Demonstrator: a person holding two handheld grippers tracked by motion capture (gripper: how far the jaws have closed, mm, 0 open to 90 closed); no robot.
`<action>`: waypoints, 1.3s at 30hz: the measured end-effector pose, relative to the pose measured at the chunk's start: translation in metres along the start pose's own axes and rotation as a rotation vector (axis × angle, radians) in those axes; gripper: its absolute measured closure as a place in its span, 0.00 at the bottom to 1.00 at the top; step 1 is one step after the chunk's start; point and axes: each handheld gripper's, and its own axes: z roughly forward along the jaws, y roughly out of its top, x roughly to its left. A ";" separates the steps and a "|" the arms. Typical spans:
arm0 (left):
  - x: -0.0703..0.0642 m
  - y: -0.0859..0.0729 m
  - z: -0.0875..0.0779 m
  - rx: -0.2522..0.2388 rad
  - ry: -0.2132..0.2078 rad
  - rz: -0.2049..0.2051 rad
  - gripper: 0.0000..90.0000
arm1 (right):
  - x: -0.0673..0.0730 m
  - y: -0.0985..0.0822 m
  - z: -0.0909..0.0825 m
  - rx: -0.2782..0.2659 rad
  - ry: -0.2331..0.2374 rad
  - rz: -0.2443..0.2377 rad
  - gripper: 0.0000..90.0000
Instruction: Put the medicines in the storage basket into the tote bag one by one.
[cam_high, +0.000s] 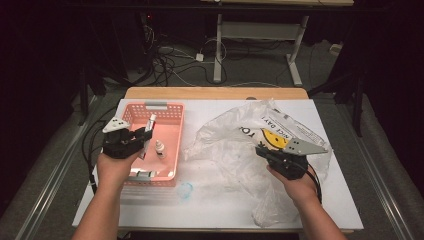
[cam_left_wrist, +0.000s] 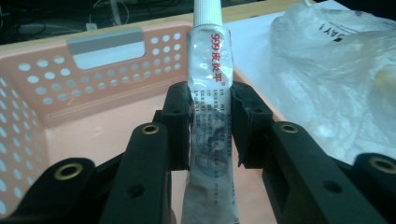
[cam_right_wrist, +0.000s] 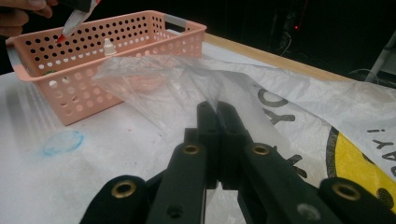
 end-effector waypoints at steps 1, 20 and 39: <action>-0.003 -0.001 0.000 -0.002 -0.002 0.007 0.76 | 0.000 0.000 0.000 -0.003 -0.001 -0.001 1.00; -0.047 -0.005 -0.006 -0.076 -0.131 0.049 0.76 | 0.006 0.006 -0.007 -0.031 -0.006 -0.023 1.00; -0.097 -0.005 0.009 -0.062 -0.268 0.129 0.76 | 0.006 0.008 -0.004 -0.029 -0.010 -0.021 1.00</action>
